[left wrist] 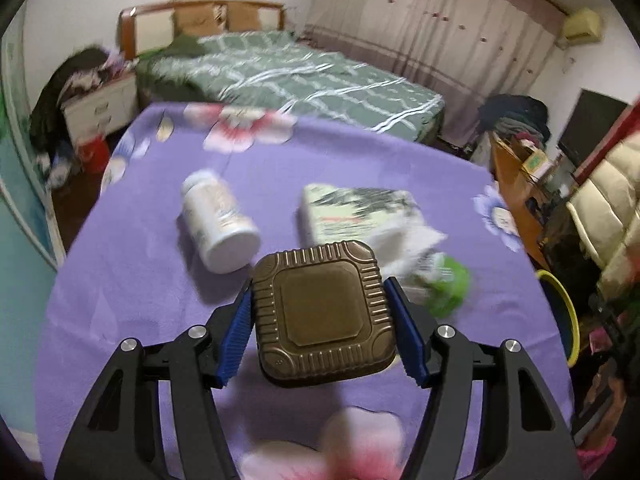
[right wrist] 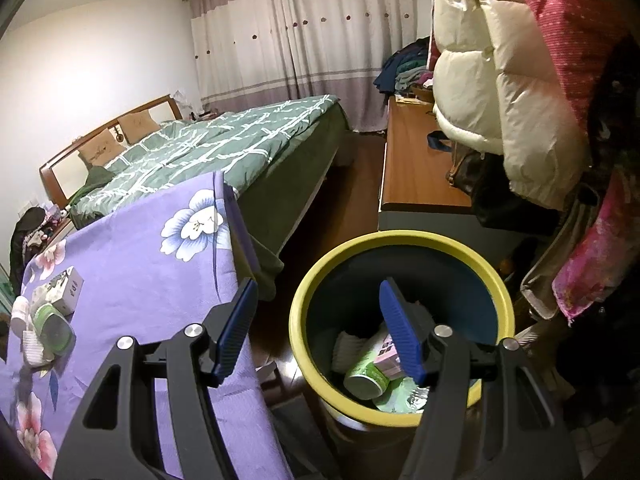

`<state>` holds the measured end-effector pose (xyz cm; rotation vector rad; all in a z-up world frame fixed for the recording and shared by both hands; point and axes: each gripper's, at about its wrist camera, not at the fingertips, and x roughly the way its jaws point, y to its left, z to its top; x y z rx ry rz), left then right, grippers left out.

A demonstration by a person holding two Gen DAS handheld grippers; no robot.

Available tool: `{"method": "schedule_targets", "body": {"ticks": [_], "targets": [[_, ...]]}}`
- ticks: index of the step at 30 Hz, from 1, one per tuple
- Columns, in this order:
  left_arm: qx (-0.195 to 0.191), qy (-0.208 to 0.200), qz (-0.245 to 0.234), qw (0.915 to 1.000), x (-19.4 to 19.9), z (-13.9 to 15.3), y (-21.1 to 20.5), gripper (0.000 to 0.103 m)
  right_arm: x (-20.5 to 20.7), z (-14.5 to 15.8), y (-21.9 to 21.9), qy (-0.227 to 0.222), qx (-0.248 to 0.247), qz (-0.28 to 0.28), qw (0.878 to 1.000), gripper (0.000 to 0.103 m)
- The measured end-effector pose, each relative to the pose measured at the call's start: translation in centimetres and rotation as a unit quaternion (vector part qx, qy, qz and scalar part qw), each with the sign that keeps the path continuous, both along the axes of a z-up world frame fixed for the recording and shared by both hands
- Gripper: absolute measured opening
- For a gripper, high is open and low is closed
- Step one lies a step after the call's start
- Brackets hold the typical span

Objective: Collect trash
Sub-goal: 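Move the left gripper to the brown square container and grasp it, then carry the brown container over the bin and open the left gripper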

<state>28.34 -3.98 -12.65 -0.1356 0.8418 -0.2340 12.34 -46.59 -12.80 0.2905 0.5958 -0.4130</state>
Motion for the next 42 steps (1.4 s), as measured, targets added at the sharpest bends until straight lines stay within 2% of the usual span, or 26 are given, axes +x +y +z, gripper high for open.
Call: {"method": "schedule_targets", "body": {"ticks": [4,8,14,19,26,28,32,34,35,39,42], "targets": [[0.000,-0.032,-0.046,0.9984,-2.0,3.1,-3.7,0.063,-1.5,0.6,-0.4,-0.011,-0.004,-0.006,1.000,0.060],[-0.007,-0.047,-0.106,0.9932,-3.0,5.1,-8.9,0.063,-3.4,1.3,-1.2,-0.021,-0.005,-0.015,1.000,0.060],[-0.015,-0.044,-0.210,0.9767,-3.5,6.0,-19.6,0.063,-6.6,1.7,-2.9,-0.027,-0.009,-0.037,0.999,0.060],[-0.013,-0.021,-0.294,0.9556,-4.6,5.0,-29.9,0.063,-9.1,1.8,-4.8,-0.031,-0.007,-0.059,0.998,0.060],[-0.002,0.024,-0.355,0.9346,-3.9,1.6,-40.2,0.063,-11.5,1.3,-6.9,-0.030,-0.004,-0.082,0.996,0.061],[0.011,0.031,-0.365,0.9303,-3.8,0.5,-43.0,0.063,-12.1,1.2,-7.5,-0.030,-0.001,-0.089,0.996,0.061],[0.039,0.026,-0.384,0.9224,-3.8,-1.3,-46.8,0.064,-13.0,0.7,-8.8,-0.027,0.005,-0.104,0.994,0.061],[0.048,0.028,-0.388,0.9199,-3.9,-2.0,-48.2,0.076,-13.2,0.6,-9.1,-0.026,0.008,-0.108,0.994,0.061],[0.052,0.025,-0.386,0.9208,-3.9,-2.1,-48.4,0.087,-13.2,0.5,-9.2,-0.026,0.008,-0.110,0.994,0.061],[0.052,0.014,-0.379,0.9238,-4.2,-1.5,-47.8,0.087,-13.1,0.2,-9.3,-0.023,0.011,-0.107,0.994,0.061],[0.047,0.000,-0.365,0.9297,-4.5,0.2,-44.9,0.088,-12.6,0.1,-8.9,-0.022,0.013,-0.098,0.995,0.061]]}}
